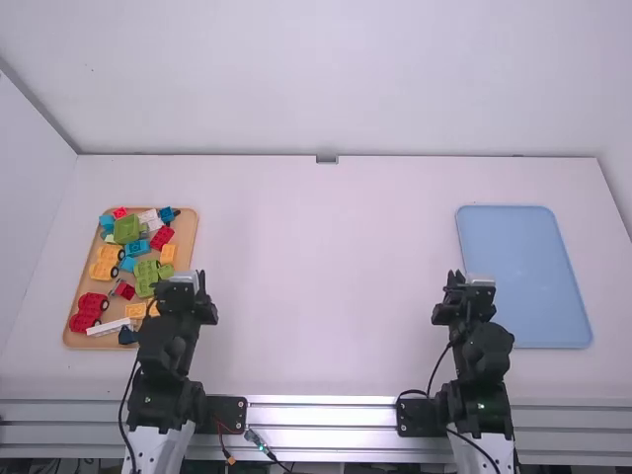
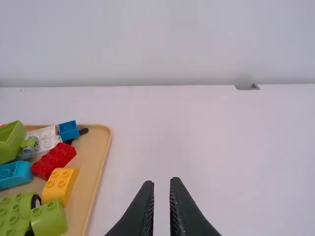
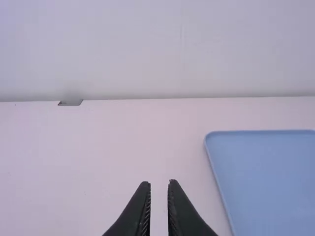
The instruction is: Assemble lego blocks to make yellow taxi
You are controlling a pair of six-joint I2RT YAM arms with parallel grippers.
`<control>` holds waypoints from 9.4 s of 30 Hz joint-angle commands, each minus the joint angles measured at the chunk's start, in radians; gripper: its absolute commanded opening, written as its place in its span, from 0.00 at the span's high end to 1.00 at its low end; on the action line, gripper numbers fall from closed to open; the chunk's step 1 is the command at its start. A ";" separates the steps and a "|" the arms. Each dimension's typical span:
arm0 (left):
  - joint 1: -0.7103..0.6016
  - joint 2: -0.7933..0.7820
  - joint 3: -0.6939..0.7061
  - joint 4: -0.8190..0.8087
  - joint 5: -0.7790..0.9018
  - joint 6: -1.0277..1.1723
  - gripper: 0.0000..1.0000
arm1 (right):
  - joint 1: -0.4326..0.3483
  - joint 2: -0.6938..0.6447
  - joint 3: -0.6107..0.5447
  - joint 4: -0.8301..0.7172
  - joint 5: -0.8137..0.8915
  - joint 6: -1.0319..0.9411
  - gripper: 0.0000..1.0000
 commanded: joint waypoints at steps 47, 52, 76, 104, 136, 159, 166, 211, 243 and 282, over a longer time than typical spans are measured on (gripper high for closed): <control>0.658 1.621 1.467 -0.672 -0.024 0.623 0.08 | 0.006 1.086 0.928 -0.031 0.023 -0.156 0.09; 0.720 1.786 1.545 -0.706 -0.035 0.737 0.04 | 0.027 1.146 0.977 -0.034 0.025 -0.166 0.04; 0.819 2.049 1.594 -0.791 0.100 0.906 0.16 | 0.059 1.184 1.008 -0.050 0.026 -0.171 0.01; 0.818 2.050 1.483 -0.668 0.143 0.954 0.23 | 0.058 1.184 0.995 -0.049 0.026 -0.171 0.01; 0.816 2.089 1.536 -0.692 0.118 0.938 0.68 | 0.058 1.184 0.995 -0.043 0.026 -0.171 0.01; 0.253 2.018 1.992 -1.115 0.226 0.925 0.93 | 0.058 1.184 0.995 -0.042 0.026 -0.171 0.01; -0.143 2.018 1.808 -0.899 0.017 0.928 0.98 | 0.053 1.184 0.995 -0.043 0.025 -0.171 0.01; -0.568 1.880 1.403 -0.716 0.064 0.826 0.01 | 0.053 1.184 0.995 -0.016 0.026 -0.171 0.01; 0.568 1.592 1.151 -0.911 0.090 -0.948 0.01 | 0.057 1.184 0.995 -0.013 0.025 -0.171 0.01; 0.686 1.592 0.862 -0.635 -0.084 -0.926 0.46 | 0.066 1.184 0.995 -0.012 -0.027 -0.171 0.01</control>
